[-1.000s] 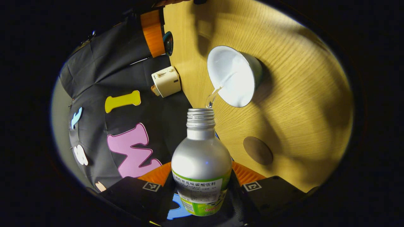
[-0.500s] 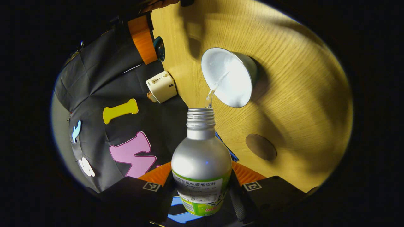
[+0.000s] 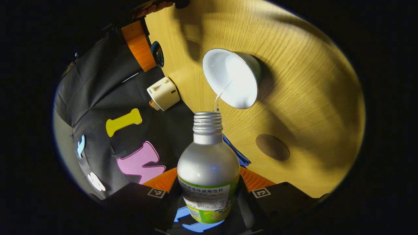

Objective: Open the teacup lid with one hand, grasp the water bottle and pour water into the teacup with the other hand; after pouring, place the water bottle on the coaster and then close the teacup lid.

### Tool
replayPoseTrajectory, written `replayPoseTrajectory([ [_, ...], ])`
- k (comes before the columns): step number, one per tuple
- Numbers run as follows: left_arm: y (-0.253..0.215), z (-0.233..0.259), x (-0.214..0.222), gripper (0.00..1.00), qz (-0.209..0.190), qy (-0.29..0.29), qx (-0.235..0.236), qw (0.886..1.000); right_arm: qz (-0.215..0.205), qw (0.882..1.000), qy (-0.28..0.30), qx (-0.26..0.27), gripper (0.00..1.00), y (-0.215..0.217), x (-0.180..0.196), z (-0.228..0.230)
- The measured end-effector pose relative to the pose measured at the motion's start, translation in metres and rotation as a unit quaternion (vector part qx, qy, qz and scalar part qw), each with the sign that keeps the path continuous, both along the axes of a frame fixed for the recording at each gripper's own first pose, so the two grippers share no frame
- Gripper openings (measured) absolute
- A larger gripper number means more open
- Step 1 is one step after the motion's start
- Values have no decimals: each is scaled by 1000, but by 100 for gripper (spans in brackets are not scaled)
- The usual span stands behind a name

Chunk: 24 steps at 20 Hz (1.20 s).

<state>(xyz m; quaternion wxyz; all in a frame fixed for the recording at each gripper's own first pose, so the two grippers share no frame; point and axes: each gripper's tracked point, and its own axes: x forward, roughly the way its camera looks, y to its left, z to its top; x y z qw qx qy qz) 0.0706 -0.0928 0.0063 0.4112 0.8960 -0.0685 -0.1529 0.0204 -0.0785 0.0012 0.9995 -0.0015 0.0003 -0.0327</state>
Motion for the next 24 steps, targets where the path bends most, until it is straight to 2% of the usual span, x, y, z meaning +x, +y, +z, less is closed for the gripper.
replayPoseTrajectory([
  [24,-5,8,-1,80,-2,-16,15,1000,5,1000,0,0,29,2,0,0],
])
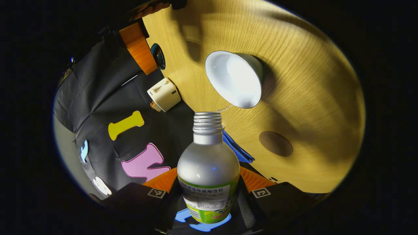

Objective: Open the teacup lid with one hand, grasp the water bottle and pour water into the teacup with the other hand; after pouring, place the water bottle on the coaster and then close the teacup lid.

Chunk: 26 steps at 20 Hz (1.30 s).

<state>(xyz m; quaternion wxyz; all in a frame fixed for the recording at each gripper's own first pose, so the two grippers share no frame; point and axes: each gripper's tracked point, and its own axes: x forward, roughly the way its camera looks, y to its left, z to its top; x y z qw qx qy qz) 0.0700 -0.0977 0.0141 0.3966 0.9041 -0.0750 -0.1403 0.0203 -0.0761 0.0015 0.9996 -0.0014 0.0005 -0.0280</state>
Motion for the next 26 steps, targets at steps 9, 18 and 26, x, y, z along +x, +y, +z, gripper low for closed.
replayPoseTrajectory([
  [9,0,3,2,80,-5,-3,-4,1000,0,1000,0,0,29,0,-1,1],
  [18,1,12,2,79,-20,-12,-82,996,-1,1000,0,0,29,0,-1,1],
  [26,15,24,-15,79,-1,27,-502,864,-1,1000,0,0,29,0,-1,0],
])
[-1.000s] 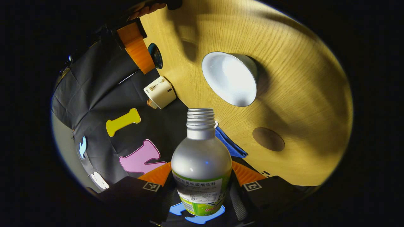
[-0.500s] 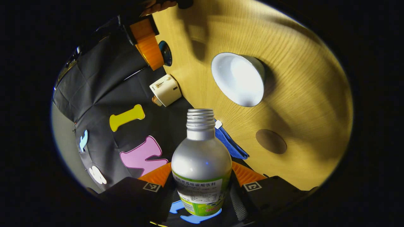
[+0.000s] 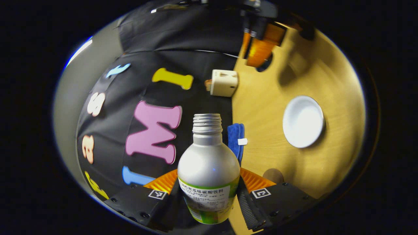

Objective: Open the teacup lid with one hand, grasp the water bottle and pour water into the teacup with the other hand; after pouring, place the water bottle on the coaster and then close the teacup lid.

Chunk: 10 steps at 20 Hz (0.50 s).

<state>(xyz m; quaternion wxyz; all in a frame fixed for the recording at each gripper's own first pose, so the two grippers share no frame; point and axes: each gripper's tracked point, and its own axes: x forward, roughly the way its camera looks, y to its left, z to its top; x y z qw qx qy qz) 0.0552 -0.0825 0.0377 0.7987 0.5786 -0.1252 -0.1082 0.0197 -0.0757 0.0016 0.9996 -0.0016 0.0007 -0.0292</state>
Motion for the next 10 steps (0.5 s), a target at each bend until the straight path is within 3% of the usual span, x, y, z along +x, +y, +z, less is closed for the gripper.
replayPoseTrajectory([
  [2,2,0,-2,79,1,21,-114,993,0,1000,0,0,29,0,0,1],
  [4,1,0,7,79,8,34,-227,973,0,1000,0,0,29,0,0,1],
  [7,13,-6,26,78,5,71,-402,913,0,1000,0,0,29,0,0,0],
  [10,16,-17,41,79,1,98,-522,848,0,1000,0,0,29,0,0,0],
])
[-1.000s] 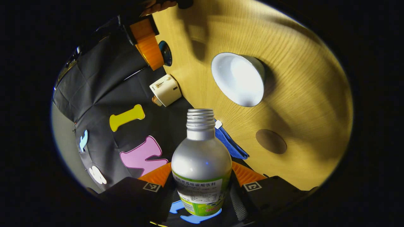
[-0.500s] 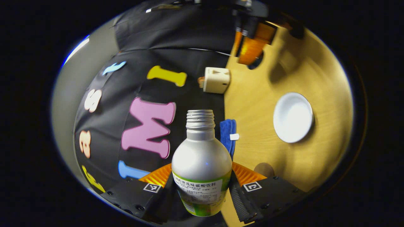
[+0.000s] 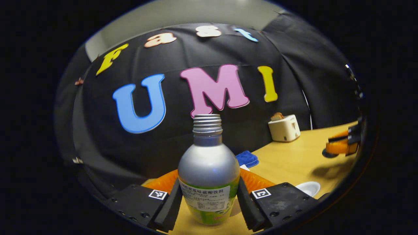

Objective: Open the teacup lid with one hand, grasp the water bottle and pour water into the teacup with the other hand; after pouring, place the water bottle on the coaster and then close the teacup lid.

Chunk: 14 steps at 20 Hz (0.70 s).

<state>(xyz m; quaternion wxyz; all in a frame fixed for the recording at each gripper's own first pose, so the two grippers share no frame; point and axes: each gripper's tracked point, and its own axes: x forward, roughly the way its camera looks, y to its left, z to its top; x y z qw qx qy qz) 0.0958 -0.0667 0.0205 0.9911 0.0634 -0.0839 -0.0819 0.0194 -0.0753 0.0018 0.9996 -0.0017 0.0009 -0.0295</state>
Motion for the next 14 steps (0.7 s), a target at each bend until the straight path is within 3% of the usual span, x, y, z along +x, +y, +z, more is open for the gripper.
replayPoseTrajectory([
  [2,-6,-9,7,79,-25,28,-69,997,0,1000,0,0,29,0,0,0],
  [5,-8,-17,4,79,-42,57,-117,991,0,1000,0,0,29,0,0,0],
  [8,-22,-29,6,80,-81,69,-116,988,0,1000,0,0,29,0,0,0],
  [14,-25,-48,18,81,-77,91,-89,989,0,1000,0,0,29,0,0,0],
])
